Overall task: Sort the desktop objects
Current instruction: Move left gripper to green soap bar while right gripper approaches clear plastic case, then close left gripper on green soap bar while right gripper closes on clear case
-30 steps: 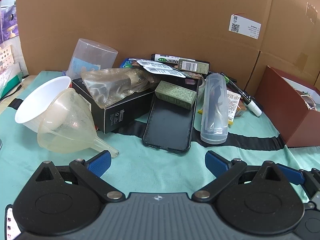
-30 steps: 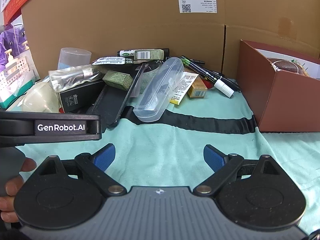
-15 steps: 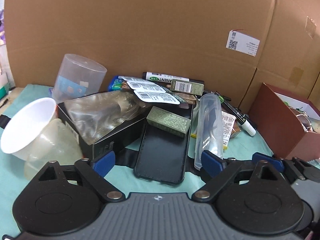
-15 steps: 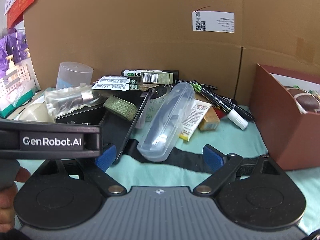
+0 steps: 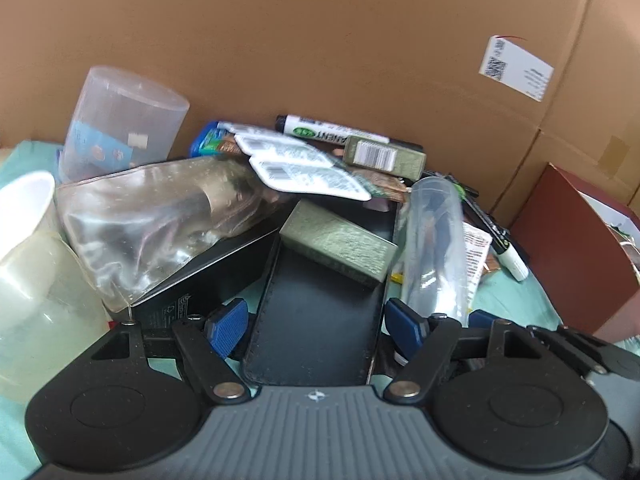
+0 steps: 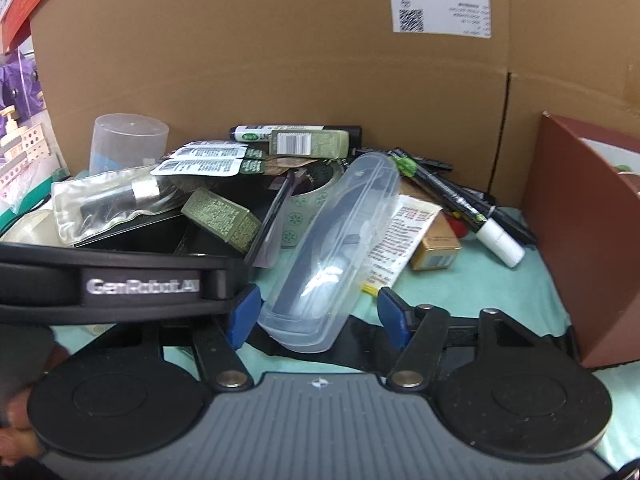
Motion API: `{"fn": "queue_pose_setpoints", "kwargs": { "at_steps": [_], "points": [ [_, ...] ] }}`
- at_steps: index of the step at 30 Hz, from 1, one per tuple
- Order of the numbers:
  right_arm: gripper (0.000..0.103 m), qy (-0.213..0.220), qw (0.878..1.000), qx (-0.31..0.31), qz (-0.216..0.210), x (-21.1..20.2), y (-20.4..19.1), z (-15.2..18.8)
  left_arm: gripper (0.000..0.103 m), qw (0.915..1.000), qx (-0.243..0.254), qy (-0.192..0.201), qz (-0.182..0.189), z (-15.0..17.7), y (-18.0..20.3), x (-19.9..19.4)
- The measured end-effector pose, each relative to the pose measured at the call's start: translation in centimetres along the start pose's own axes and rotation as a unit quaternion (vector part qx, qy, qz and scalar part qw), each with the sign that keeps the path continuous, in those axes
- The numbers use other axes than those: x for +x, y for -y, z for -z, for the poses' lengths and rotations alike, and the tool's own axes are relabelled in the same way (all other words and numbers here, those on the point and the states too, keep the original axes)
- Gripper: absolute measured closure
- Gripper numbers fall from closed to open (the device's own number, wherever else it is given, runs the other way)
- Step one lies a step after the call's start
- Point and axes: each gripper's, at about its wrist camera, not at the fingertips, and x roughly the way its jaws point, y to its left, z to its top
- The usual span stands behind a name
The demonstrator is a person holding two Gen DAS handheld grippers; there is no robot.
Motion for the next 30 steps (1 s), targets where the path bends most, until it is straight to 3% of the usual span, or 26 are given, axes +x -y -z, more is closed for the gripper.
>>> {"fn": "queue_pose_setpoints", "kwargs": {
  "at_steps": [2,14,21,26,30],
  "points": [
    [0.051,0.001,1.0,0.002,-0.01,0.0,0.0,0.1,0.024,0.9998,-0.015,-0.002,0.015,0.1,-0.7,0.3],
    [0.058,-0.017,1.0,-0.009,-0.02,-2.6,0.2,0.8,0.027,0.9989,0.009,-0.017,0.043,1.7,0.4,-2.1],
    [0.063,-0.028,0.999,-0.017,-0.033,-6.6,0.5,2.8,0.027,0.9986,0.027,-0.029,0.035,3.9,1.2,-4.4],
    [0.064,-0.033,0.999,-0.027,-0.03,-9.6,0.7,4.4,0.027,0.9972,0.038,-0.042,0.048,5.0,1.5,-6.1],
    [0.063,-0.043,0.998,-0.031,-0.034,-11.1,1.0,5.3,0.026,0.9976,0.052,-0.035,0.03,5.4,2.1,-7.2]
  ]
}}
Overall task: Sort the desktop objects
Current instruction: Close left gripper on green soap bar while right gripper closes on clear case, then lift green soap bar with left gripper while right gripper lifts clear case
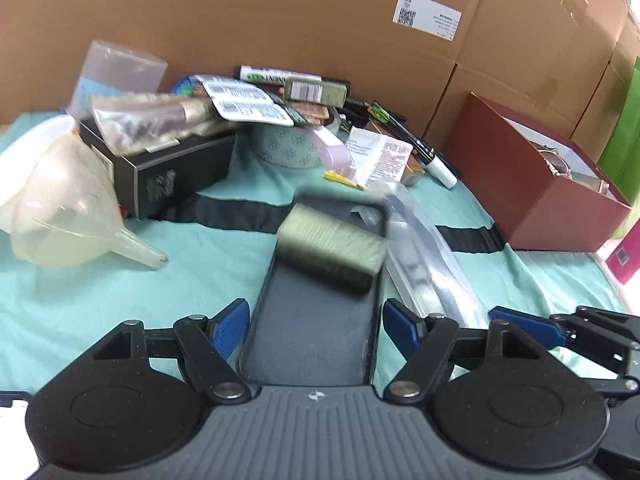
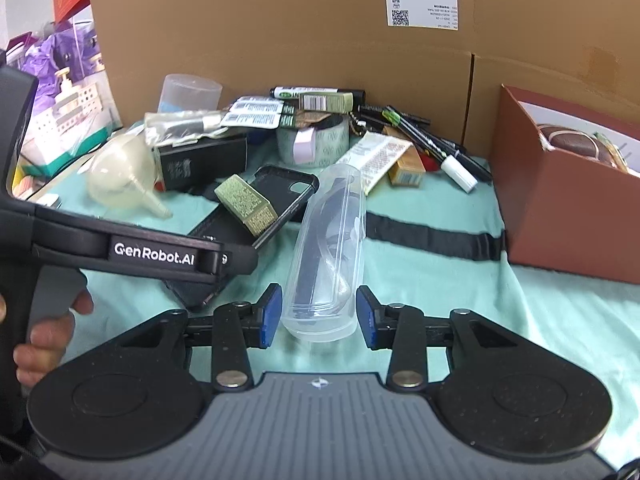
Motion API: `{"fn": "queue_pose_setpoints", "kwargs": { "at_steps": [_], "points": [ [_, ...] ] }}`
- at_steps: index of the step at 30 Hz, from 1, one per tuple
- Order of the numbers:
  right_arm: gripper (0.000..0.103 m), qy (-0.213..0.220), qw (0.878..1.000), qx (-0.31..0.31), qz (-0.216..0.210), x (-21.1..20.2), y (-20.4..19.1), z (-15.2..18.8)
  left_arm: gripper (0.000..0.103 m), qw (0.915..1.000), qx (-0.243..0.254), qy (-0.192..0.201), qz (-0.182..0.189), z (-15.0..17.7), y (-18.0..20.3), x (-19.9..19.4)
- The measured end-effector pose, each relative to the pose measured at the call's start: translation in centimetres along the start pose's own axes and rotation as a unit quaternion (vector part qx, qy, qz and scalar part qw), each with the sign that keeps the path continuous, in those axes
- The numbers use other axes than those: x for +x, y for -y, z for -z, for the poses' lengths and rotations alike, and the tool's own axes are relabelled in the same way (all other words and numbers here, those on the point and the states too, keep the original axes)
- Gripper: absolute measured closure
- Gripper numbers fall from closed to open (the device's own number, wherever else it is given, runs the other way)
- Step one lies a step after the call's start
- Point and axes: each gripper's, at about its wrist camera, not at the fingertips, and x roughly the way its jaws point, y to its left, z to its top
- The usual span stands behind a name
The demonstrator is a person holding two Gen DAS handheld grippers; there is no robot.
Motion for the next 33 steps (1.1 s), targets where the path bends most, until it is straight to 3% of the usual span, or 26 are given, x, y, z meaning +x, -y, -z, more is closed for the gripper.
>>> {"fn": "queue_pose_setpoints", "kwargs": {
  "at_steps": [2,5,10,14,17,22,25,33],
  "points": [
    [0.062,0.009,1.0,0.007,0.001,-0.6,0.2,0.3,0.025,0.9999,0.005,0.01,-0.009,-0.3,0.3,-0.5],
    [0.051,0.02,1.0,0.012,0.005,-0.9,0.4,0.2,0.022,0.9997,0.009,0.023,-0.005,-0.9,0.6,-0.9],
    [0.051,0.019,1.0,0.007,0.005,-0.4,0.3,-0.1,0.023,0.9997,0.007,0.019,-0.009,-1.9,1.1,0.5],
    [0.051,0.013,1.0,0.009,0.005,0.2,0.7,0.0,0.03,0.9999,-0.008,0.009,0.004,-2.5,1.0,1.6],
    [0.051,0.018,1.0,0.013,0.008,0.3,1.1,-0.1,0.031,0.9999,-0.004,0.006,-0.012,-2.7,1.2,2.4],
    [0.051,0.013,1.0,0.017,0.005,0.9,1.4,-0.2,0.03,0.9988,-0.042,-0.016,-0.018,-3.0,-0.2,4.4],
    [0.051,0.009,1.0,0.016,0.002,1.1,1.3,-0.2,0.033,0.9993,-0.03,-0.011,-0.021,-3.0,-0.1,4.3],
    [0.051,0.011,1.0,0.021,0.004,1.1,1.5,-0.2,0.034,0.9997,-0.012,0.01,0.019,-3.2,0.3,1.9]
  ]
}}
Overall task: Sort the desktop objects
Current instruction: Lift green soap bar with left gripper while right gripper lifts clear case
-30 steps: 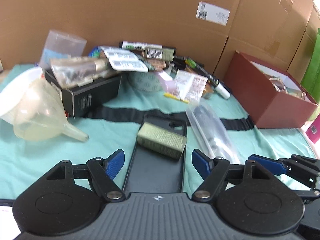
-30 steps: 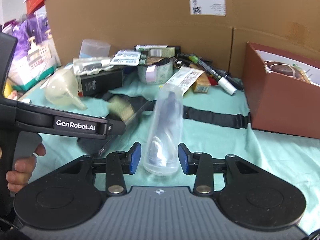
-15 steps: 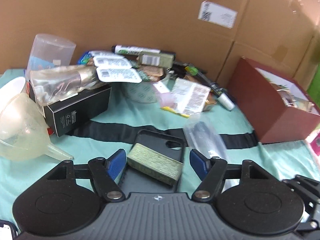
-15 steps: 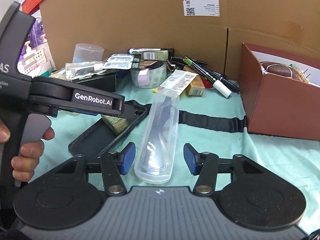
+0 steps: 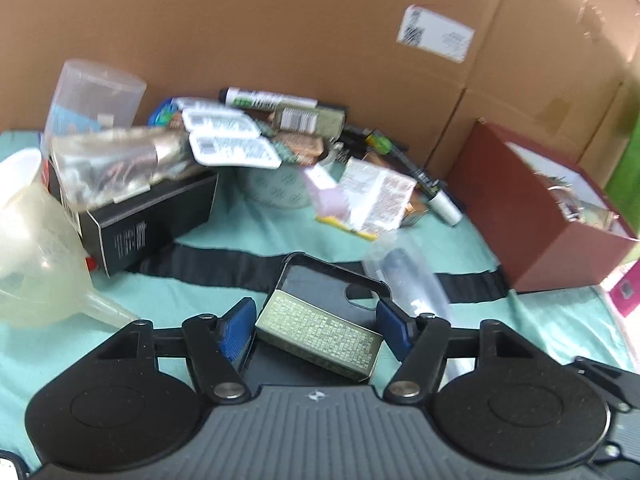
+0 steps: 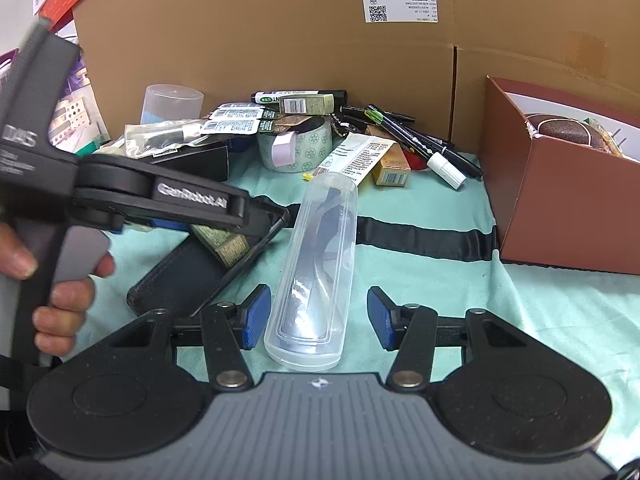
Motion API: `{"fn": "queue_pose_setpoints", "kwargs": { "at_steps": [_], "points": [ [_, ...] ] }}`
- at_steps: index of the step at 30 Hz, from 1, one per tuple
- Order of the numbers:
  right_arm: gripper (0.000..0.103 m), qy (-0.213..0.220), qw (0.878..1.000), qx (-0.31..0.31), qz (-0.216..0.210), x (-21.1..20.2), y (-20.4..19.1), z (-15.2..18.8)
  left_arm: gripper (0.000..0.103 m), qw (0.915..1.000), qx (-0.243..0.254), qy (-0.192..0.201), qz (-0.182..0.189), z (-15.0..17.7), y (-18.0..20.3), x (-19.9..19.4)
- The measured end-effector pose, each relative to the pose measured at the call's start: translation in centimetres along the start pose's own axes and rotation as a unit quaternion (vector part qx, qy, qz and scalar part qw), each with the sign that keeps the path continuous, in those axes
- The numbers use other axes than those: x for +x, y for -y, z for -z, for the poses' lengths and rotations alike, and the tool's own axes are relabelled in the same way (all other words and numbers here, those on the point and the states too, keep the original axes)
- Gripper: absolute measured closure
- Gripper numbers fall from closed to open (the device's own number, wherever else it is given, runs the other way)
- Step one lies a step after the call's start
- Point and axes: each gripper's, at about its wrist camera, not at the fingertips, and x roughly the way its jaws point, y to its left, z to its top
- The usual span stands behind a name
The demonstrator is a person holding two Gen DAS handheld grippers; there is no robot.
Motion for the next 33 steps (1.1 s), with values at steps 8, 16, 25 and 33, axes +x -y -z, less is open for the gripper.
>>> {"fn": "queue_pose_setpoints", "kwargs": {
  "at_steps": [8,16,25,33],
  "points": [
    [0.051,0.0,1.0,-0.002,-0.003,0.0,-0.2,0.1,0.034,0.9993,-0.006,0.02,0.031,0.1,0.1,-2.6],
    [0.051,-0.005,1.0,-0.005,-0.004,0.2,-0.6,0.3,0.038,0.996,-0.025,0.016,0.085,0.1,-0.7,-3.8],
    [0.051,-0.009,1.0,0.001,0.0,0.3,-0.4,0.4,0.038,0.9975,0.005,0.011,0.069,1.1,-1.3,-4.0],
    [0.051,-0.014,1.0,-0.004,-0.005,0.6,-0.8,0.4,0.022,0.995,0.076,-0.013,0.064,2.4,0.8,-2.8]
  ]
}}
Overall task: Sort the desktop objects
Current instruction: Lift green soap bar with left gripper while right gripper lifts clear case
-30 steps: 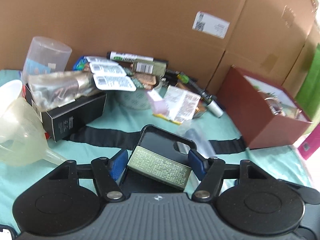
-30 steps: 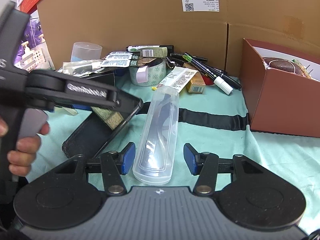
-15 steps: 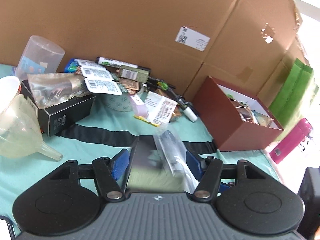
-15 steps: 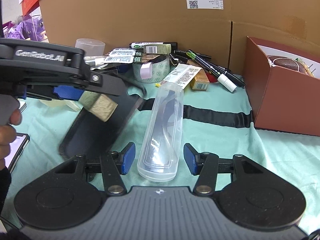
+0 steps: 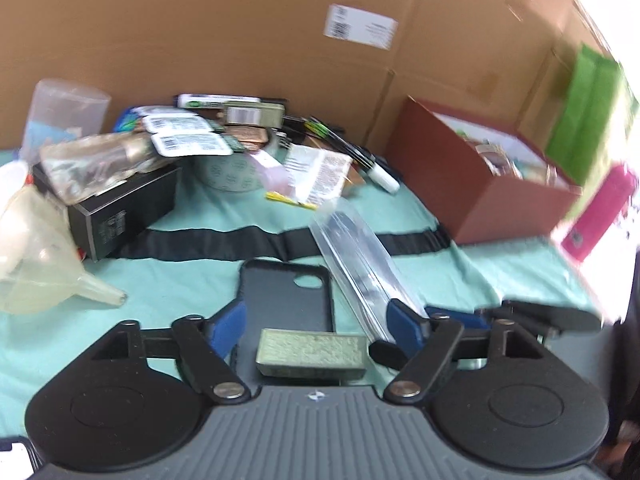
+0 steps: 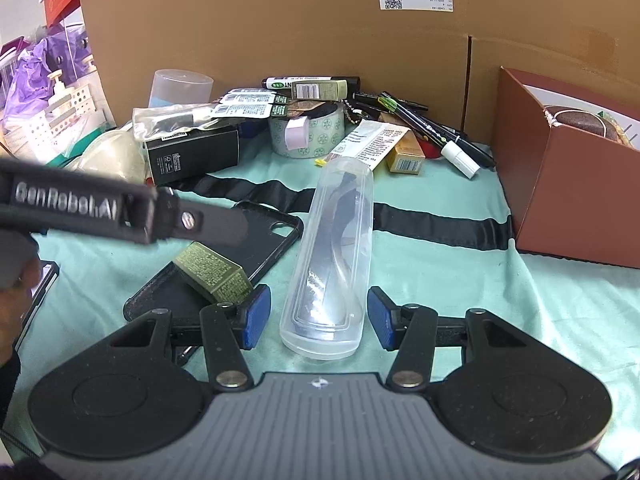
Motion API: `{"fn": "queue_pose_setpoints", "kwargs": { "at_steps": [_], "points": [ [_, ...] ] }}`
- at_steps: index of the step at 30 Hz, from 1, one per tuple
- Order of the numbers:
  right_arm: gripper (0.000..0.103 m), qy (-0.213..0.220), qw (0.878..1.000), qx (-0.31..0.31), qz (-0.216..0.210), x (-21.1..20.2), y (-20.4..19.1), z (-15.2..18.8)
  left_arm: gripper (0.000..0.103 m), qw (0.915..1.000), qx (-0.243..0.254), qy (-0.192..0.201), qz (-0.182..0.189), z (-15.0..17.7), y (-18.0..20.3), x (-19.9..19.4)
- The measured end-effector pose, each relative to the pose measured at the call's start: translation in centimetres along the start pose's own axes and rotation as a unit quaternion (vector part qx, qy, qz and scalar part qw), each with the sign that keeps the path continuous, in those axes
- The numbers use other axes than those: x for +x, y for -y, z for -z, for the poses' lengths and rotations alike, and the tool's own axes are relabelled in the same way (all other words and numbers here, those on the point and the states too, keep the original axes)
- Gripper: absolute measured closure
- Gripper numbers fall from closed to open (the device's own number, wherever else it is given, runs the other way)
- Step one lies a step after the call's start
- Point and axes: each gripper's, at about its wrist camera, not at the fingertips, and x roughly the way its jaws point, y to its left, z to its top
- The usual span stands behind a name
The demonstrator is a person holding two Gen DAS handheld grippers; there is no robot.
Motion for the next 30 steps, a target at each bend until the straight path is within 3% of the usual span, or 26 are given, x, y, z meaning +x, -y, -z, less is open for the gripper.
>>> {"fn": "queue_pose_setpoints", "kwargs": {
  "at_steps": [3,6,8,9,25,28,30],
  "points": [
    [0.051,-0.001,1.0,0.003,0.004,0.0,0.2,0.0,0.022,0.9997,0.02,-0.011,-0.001,0.5,0.4,0.7],
    [0.05,-0.002,1.0,0.006,0.007,0.1,0.5,0.2,0.024,0.9995,0.007,-0.03,-0.006,0.8,-0.2,1.8],
    [0.05,-0.005,1.0,0.006,0.01,0.1,0.7,0.2,0.038,0.9994,0.004,-0.035,-0.005,1.0,-0.5,2.1],
    [0.05,-0.006,1.0,0.003,0.014,0.1,0.8,0.3,0.039,0.9994,0.006,-0.034,-0.006,1.0,-0.5,2.0],
    [0.05,0.006,0.999,-0.022,0.042,2.2,0.5,-0.7,0.039,0.9994,-0.023,-0.023,-0.009,0.9,-1.1,1.8],
    [0.059,0.016,0.999,-0.011,0.026,2.3,1.0,-0.7,0.04,0.9994,-0.025,-0.021,-0.005,1.0,-1.2,1.8],
    [0.06,0.018,1.0,0.01,0.018,2.0,1.5,-0.7,0.04,0.9993,-0.031,-0.021,-0.001,0.9,-1.3,1.6]
  ]
}}
